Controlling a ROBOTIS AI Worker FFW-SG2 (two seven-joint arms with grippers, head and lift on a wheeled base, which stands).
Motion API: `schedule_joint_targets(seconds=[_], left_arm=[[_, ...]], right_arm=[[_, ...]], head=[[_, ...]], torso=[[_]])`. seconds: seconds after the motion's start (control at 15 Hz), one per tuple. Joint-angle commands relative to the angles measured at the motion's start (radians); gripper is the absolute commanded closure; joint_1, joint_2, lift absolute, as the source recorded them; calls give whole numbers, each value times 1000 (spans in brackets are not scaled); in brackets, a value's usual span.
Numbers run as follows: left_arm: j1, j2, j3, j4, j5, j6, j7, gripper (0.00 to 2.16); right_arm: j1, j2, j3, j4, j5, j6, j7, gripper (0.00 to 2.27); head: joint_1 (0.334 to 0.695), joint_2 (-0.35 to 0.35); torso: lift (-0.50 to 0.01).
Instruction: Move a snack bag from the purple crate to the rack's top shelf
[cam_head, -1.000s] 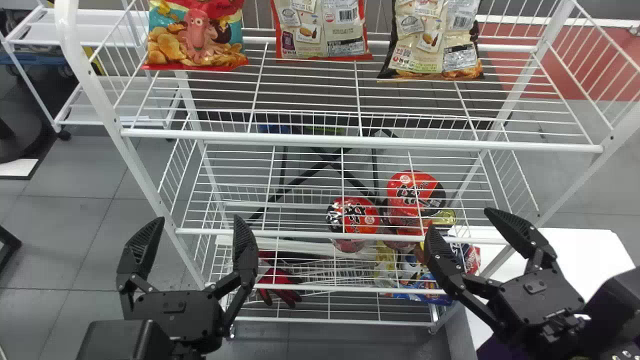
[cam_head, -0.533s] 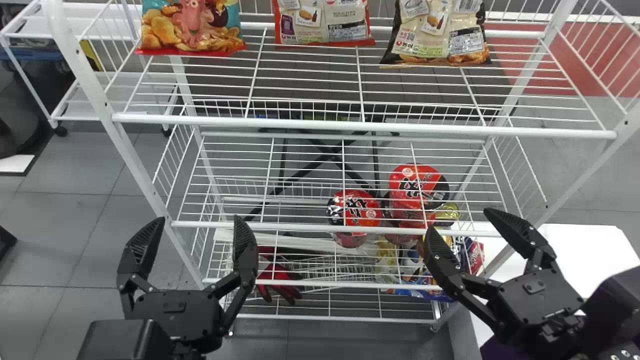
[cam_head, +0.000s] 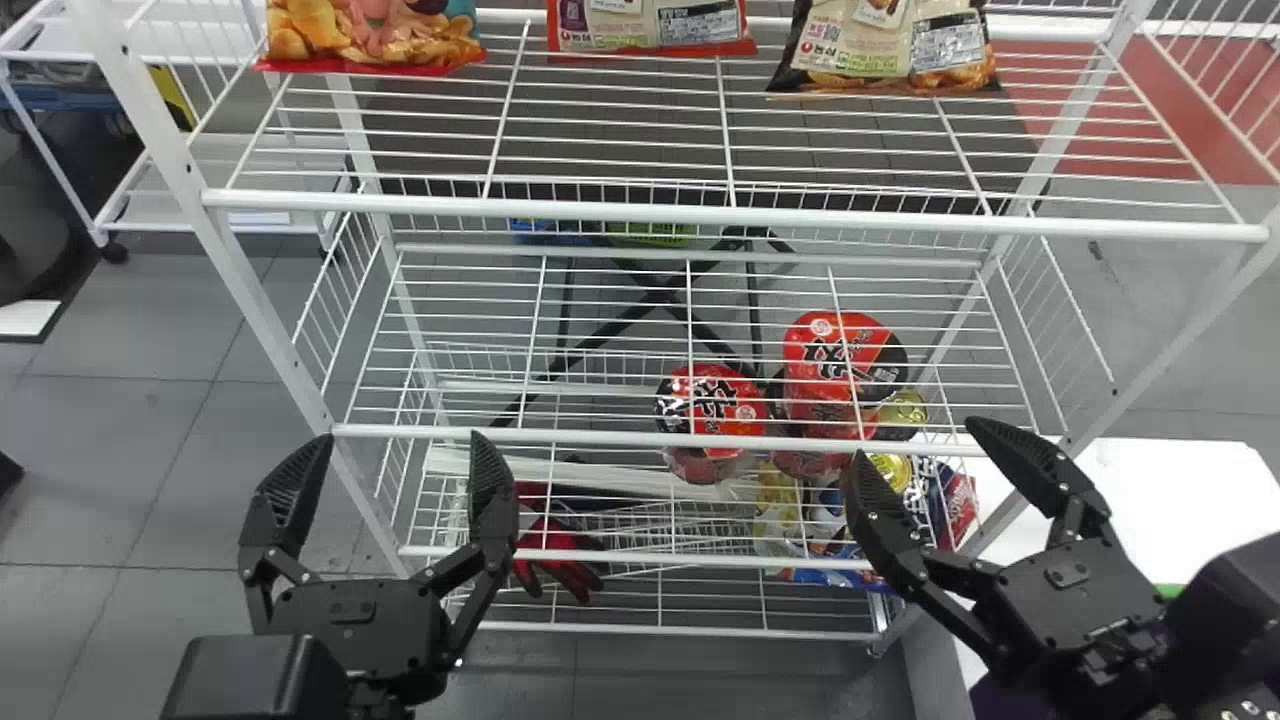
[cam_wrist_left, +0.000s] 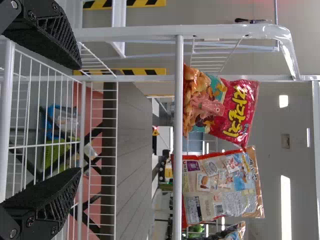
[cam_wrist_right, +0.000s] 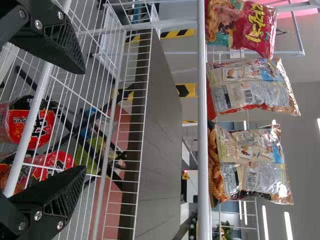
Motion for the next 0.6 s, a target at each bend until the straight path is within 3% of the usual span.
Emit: schedule_joint_targets(seconds=[0.0,0.53], left_arm=[[0,0,-3,-2,0,0,0,87],[-5,0,-8,-7,-2,21,0,90]], right_arm=[[0,-1,-1,0,-2,-8,0,151],[2,-8,-1,-1,-3,-8,0,151]], head=[[695,-24],[695,-30]], torso=[[-278],[-311]])
